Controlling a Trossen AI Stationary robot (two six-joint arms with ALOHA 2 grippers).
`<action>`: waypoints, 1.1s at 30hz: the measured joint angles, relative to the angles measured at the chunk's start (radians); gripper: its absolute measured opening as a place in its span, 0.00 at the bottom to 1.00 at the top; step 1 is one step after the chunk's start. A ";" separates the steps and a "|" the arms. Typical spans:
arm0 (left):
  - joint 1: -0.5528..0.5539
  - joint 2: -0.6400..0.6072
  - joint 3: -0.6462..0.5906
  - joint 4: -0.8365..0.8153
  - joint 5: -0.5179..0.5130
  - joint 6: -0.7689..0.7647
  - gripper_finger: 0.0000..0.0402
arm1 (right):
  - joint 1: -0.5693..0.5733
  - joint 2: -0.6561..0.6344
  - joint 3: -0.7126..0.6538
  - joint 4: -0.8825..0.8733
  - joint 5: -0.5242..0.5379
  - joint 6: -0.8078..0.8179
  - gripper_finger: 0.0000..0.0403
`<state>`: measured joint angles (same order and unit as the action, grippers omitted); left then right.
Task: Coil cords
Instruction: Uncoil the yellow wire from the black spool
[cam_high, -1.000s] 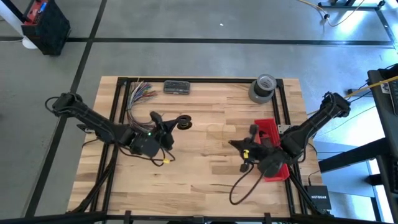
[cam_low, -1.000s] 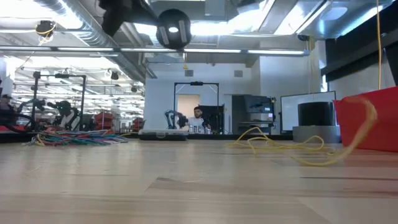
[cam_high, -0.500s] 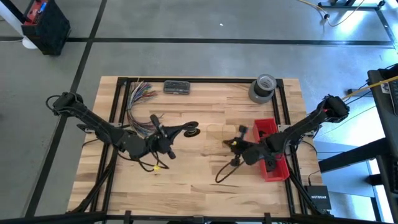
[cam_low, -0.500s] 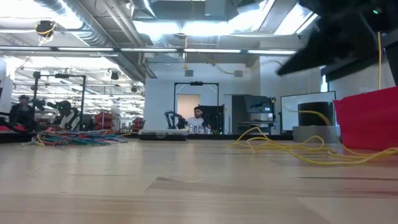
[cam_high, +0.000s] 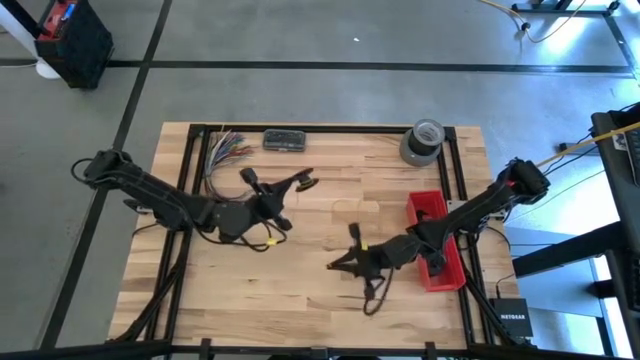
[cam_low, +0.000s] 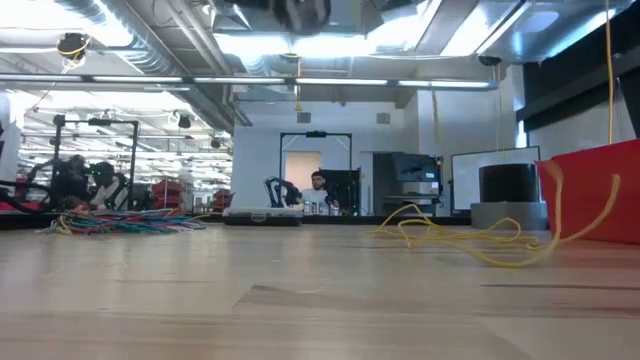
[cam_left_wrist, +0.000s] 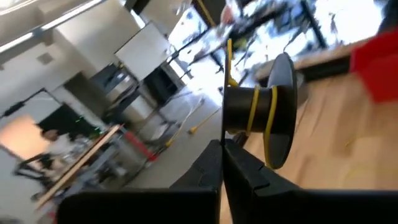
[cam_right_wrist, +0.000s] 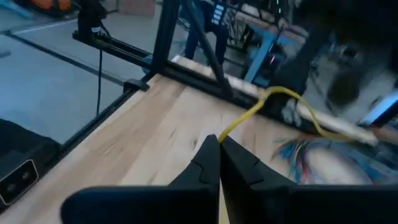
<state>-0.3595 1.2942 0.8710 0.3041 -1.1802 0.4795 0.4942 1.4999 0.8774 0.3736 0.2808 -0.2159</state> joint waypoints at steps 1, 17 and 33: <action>0.009 0.000 0.000 -0.039 -0.012 -0.006 0.00 | 0.014 -0.009 0.019 -0.022 0.013 -0.025 0.01; 0.032 0.001 0.000 -0.428 -0.124 -0.070 0.00 | 0.346 -0.293 0.077 -0.306 0.644 -0.171 0.01; -0.100 0.001 0.000 -0.282 -0.088 0.060 0.00 | 0.279 -0.319 -0.098 -1.193 0.992 0.809 0.01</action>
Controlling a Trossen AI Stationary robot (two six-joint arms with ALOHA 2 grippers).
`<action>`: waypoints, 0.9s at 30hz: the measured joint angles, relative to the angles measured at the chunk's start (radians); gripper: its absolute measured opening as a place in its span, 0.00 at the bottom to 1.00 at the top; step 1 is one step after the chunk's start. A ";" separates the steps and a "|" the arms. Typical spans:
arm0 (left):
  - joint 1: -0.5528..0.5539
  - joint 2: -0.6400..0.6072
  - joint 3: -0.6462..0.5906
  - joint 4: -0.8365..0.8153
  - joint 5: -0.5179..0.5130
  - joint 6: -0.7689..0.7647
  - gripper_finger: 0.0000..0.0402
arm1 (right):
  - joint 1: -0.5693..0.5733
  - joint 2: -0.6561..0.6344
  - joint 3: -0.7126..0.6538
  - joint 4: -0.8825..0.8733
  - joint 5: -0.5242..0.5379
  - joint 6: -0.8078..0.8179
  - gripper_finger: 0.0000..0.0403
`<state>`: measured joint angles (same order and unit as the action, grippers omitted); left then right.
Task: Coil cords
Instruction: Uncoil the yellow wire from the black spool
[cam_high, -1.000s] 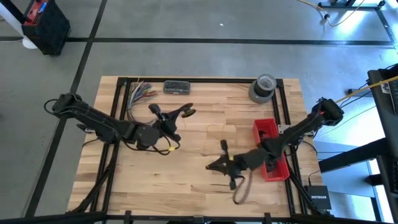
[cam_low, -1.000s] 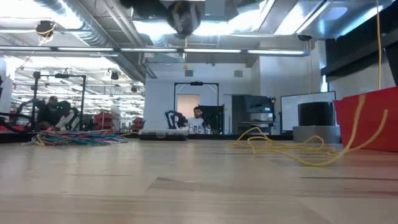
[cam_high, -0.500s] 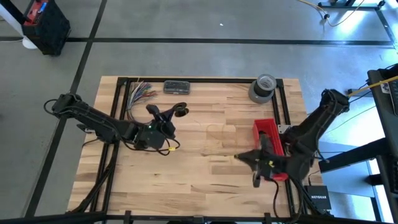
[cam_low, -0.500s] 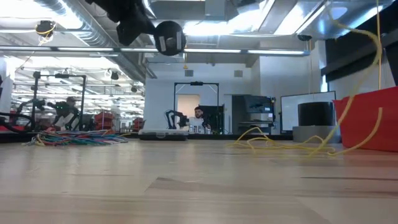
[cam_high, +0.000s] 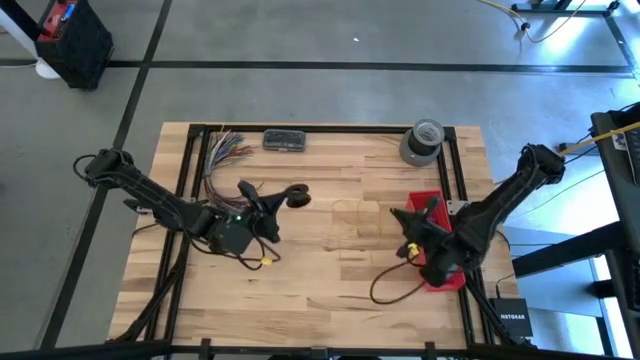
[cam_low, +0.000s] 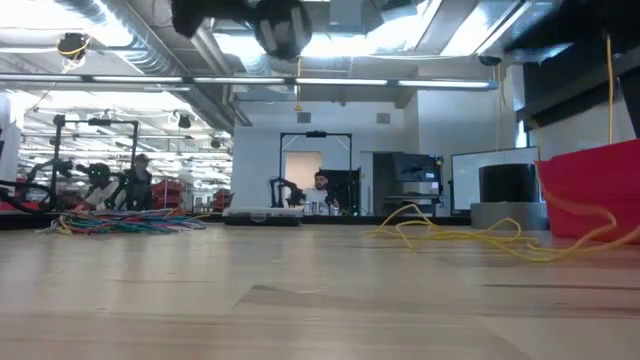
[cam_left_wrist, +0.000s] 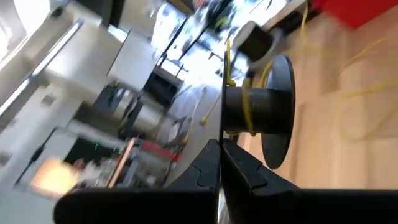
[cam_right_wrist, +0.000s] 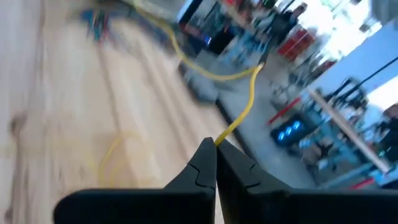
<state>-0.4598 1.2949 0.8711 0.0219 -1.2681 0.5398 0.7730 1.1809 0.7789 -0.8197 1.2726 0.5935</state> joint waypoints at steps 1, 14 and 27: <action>-0.008 0.000 0.000 0.028 0.019 0.024 0.00 | -0.022 0.003 -0.029 0.025 -0.025 0.005 0.01; -0.020 -0.002 0.000 0.292 0.274 0.111 0.00 | -0.216 0.113 -0.212 0.762 -0.323 -0.379 0.01; 0.140 -0.003 0.000 0.298 -0.037 0.007 0.00 | -0.303 0.284 -0.074 1.235 -1.058 -0.656 0.01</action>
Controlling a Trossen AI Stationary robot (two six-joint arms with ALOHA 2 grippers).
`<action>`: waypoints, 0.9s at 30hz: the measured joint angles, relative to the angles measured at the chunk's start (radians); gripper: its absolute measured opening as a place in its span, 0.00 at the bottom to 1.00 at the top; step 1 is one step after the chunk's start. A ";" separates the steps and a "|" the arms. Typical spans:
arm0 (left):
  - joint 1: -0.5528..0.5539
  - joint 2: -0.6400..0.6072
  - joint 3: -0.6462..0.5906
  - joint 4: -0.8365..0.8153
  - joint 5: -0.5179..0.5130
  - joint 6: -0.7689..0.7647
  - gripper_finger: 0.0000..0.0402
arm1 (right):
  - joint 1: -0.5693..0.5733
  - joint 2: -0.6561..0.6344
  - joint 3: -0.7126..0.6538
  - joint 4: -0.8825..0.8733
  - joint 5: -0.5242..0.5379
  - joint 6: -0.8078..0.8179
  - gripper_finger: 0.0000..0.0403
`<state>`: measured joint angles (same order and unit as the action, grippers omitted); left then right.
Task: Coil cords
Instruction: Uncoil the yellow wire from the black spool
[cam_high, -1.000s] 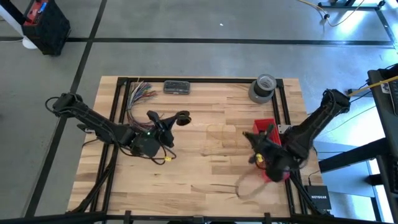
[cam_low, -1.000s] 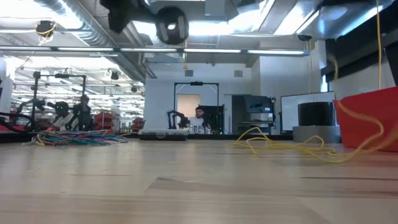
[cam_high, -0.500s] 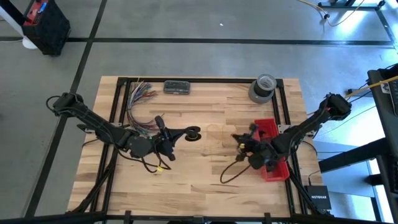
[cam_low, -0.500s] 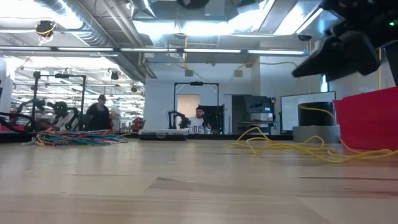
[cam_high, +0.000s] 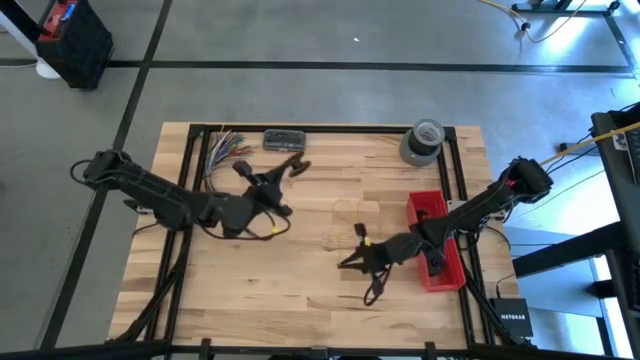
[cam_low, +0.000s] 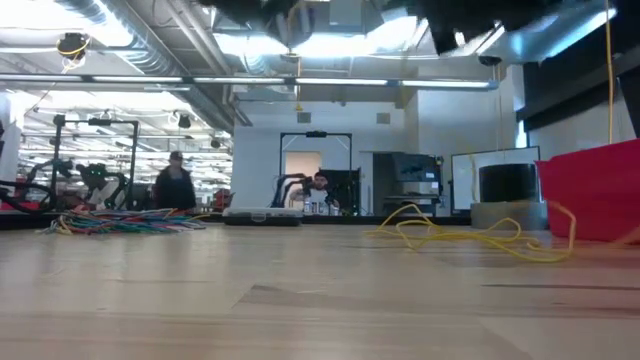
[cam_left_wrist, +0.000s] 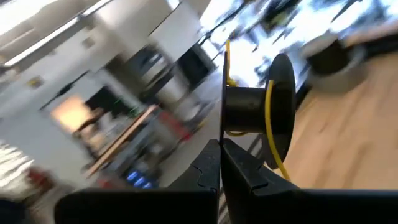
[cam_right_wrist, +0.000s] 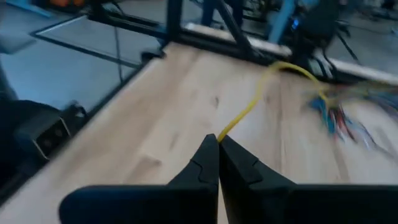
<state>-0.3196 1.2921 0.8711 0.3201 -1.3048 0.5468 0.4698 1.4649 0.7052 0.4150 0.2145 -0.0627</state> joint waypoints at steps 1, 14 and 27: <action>0.011 0.000 0.000 -0.041 -0.018 -0.015 0.00 | 0.000 -0.004 0.025 -0.020 -0.019 -0.014 0.01; 0.054 0.001 0.000 -0.814 -0.037 -0.392 0.00 | 0.242 -0.313 0.210 -0.402 0.330 -0.210 0.01; 0.032 0.123 0.000 -0.786 0.064 -0.236 0.00 | 0.345 -0.488 0.113 -1.062 0.883 0.437 0.01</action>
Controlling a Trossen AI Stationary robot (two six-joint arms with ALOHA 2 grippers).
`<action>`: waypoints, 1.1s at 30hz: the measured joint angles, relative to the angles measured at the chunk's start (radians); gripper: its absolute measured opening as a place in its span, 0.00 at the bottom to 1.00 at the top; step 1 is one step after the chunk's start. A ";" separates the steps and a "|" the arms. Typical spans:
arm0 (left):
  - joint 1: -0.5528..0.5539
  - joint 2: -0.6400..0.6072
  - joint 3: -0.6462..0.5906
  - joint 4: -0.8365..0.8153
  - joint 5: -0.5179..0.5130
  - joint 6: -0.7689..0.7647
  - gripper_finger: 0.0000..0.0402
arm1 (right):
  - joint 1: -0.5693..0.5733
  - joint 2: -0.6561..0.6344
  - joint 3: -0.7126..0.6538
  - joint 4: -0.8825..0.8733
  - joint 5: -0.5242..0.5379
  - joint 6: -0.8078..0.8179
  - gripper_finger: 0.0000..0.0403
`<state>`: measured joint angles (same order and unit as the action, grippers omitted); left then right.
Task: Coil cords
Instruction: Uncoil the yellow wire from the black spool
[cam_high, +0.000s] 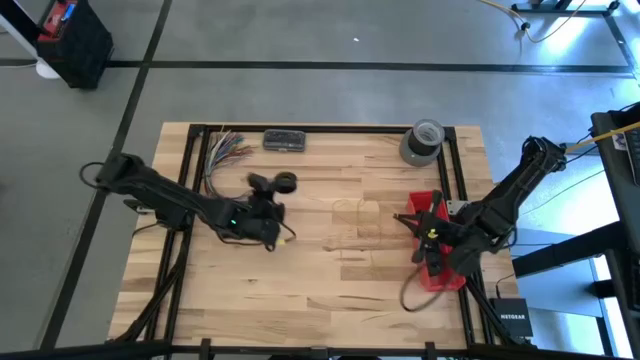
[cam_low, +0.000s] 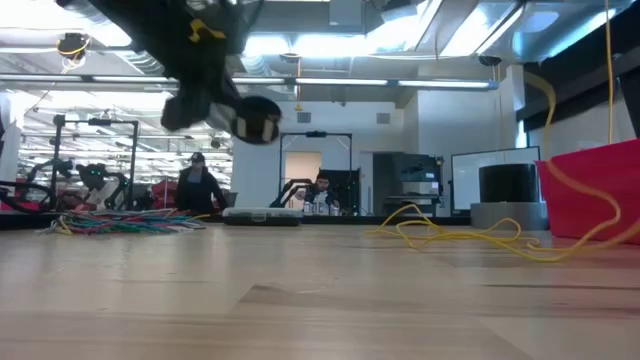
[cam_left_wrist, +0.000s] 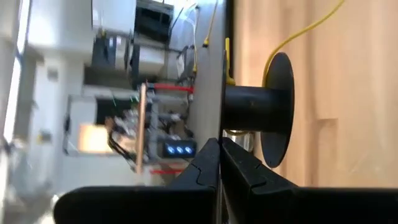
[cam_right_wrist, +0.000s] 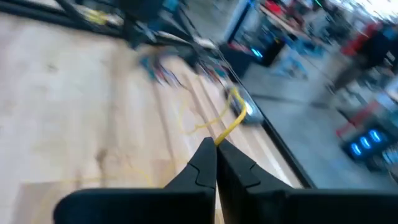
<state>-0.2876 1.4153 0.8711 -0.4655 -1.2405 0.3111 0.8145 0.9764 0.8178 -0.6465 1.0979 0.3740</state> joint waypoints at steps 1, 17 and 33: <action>-0.002 0.032 0.000 0.046 0.001 0.051 0.00 | -0.012 0.002 -0.022 -0.017 0.009 0.049 0.01; 0.001 0.450 0.000 0.425 0.085 0.193 0.00 | -0.204 0.003 -0.225 0.020 -0.195 0.307 0.01; -0.031 0.453 0.086 0.341 0.216 -0.060 0.30 | -0.259 0.003 -0.225 0.039 -0.293 0.277 0.29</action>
<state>-0.3189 1.8679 0.9568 -0.1249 -1.0247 0.2509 0.5552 0.9794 0.5926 -0.6075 0.8049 0.6509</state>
